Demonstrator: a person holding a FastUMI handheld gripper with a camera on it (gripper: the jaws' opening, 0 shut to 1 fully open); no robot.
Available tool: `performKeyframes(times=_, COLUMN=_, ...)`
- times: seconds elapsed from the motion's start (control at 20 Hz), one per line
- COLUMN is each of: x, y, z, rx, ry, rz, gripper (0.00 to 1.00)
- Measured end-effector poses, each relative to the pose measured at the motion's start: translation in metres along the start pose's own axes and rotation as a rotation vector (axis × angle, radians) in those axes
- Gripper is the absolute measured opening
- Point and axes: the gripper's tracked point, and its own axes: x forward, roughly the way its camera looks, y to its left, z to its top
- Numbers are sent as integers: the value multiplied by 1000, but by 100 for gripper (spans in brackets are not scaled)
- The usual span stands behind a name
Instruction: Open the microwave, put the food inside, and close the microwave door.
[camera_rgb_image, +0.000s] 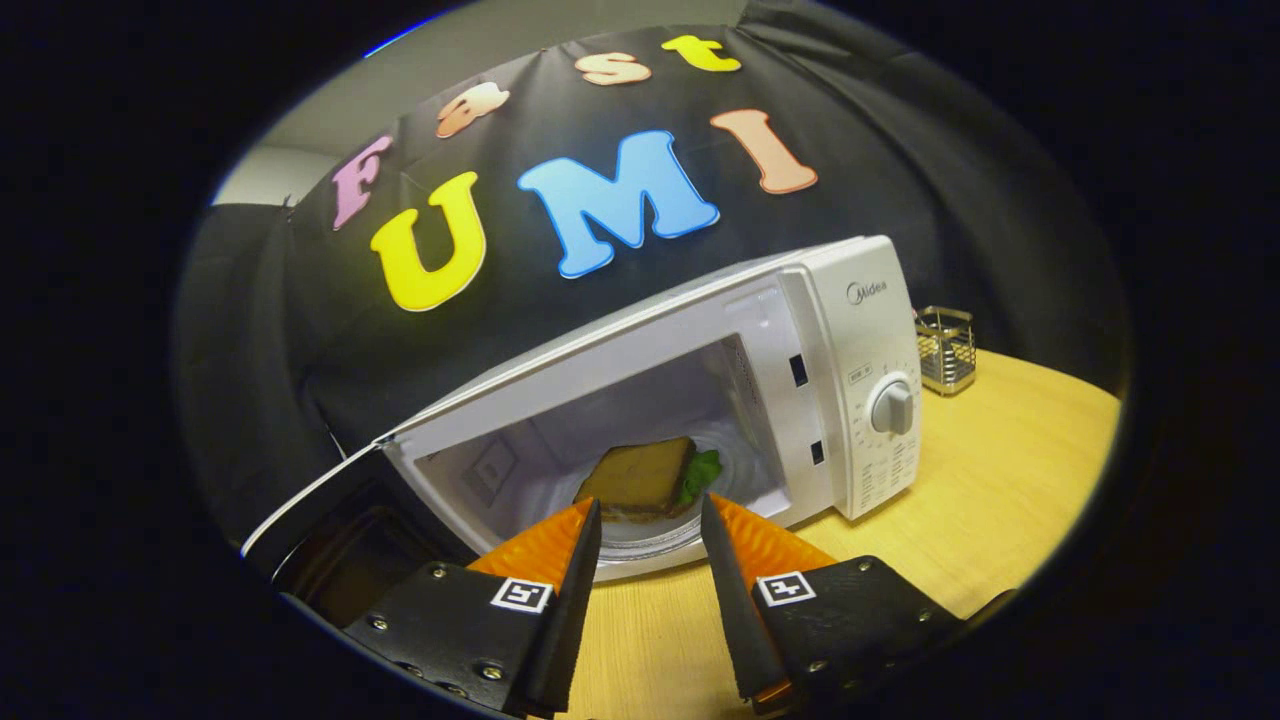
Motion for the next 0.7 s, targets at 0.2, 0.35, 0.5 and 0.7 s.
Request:
performKeyframes(times=0.2, x=-53, y=6, z=10, rx=-125, ry=-64, rz=37, gripper=60)
performKeyframes(times=0.35, x=-93, y=7, z=18, rx=-159, ry=-95, rz=62, gripper=60)
performKeyframes(times=0.5, x=-121, y=8, z=25, rx=-201, ry=-113, rz=65, gripper=60)
performKeyframes(times=0.7, x=-149, y=14, z=27, rx=-247, ry=-127, rz=78, gripper=54)
